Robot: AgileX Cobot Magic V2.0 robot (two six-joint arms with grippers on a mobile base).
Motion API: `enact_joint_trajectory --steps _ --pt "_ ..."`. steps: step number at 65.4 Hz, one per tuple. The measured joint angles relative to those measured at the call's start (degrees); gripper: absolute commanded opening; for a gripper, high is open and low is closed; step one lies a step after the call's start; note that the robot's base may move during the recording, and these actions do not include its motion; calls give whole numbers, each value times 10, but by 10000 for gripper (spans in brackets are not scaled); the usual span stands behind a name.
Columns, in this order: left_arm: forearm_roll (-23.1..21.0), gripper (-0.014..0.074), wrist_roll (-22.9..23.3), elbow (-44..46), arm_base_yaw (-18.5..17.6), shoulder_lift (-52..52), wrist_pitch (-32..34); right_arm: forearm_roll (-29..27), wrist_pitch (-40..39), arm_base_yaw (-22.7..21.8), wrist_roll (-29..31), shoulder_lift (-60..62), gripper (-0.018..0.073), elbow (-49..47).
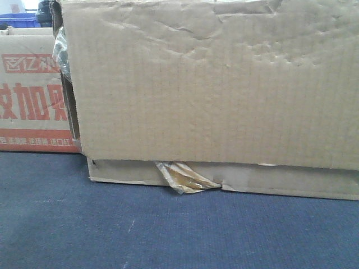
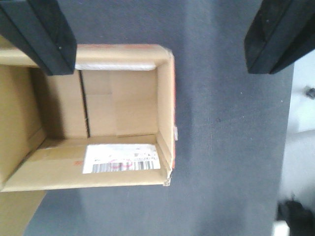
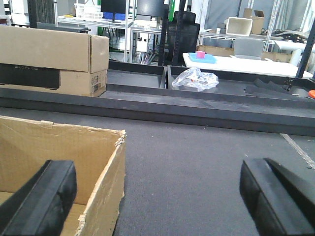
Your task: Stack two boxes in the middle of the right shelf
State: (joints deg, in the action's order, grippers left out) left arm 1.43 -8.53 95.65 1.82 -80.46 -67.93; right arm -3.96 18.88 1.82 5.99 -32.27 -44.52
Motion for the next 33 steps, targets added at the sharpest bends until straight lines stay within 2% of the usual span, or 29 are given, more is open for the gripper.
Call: enact_joint_trajectory --steps 6,12,21,33 --pt "-14 601 -21 74 12 -73 -9 0 0 0 0 0 559 0" --pt "-19 601 -37 111 16 -126 -11 0 0 0 0 0 559 0" --pt "-20 601 -54 122 17 -191 -19 0 0 0 0 0 559 0" --pt "-33 601 -55 122 17 -260 -22 0 0 0 0 0 559 0"
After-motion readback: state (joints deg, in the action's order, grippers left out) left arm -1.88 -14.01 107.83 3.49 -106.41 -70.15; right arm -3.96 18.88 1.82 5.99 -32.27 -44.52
